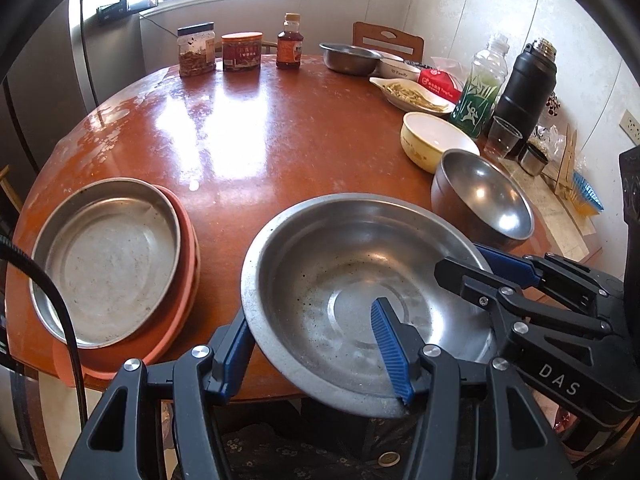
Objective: Organize plates and bowls
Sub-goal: 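Carry the large steel bowl beside the plate stack and lower it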
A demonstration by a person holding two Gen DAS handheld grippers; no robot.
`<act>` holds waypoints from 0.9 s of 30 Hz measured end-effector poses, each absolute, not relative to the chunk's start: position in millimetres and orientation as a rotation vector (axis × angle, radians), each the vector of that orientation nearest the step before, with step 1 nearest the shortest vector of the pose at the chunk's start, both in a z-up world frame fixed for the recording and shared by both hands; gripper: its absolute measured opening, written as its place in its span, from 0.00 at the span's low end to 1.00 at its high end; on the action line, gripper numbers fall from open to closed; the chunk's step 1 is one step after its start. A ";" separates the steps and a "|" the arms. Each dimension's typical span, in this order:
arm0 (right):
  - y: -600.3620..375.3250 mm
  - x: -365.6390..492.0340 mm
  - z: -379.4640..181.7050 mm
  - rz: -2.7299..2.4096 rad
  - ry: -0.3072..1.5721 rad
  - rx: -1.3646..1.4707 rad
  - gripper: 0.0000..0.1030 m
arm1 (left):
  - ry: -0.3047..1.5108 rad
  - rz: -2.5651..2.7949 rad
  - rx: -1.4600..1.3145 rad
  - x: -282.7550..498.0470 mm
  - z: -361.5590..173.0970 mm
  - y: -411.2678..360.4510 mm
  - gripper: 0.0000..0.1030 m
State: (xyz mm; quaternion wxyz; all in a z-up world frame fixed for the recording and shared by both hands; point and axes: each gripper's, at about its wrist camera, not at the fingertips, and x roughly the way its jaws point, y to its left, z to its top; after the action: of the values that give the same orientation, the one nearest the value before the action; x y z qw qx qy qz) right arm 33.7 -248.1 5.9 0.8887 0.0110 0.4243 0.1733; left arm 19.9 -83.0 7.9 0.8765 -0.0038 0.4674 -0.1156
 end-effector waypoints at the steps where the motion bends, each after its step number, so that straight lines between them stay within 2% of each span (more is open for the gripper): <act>1: -249.5 33.2 3.9 0.358 0.883 0.025 0.33 | 0.979 -0.240 -0.006 20.7 5.9 -84.3 0.56; 27: -272.4 47.7 -11.5 0.336 0.879 0.069 0.34 | 1.009 -0.224 0.035 51.3 -12.7 -109.2 0.56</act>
State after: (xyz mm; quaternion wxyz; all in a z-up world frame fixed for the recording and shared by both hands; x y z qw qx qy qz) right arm 47.7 -272.4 -11.5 0.8908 0.0334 0.4233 0.1618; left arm 51.3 -109.2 -12.7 0.8692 0.0167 0.4824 -0.1072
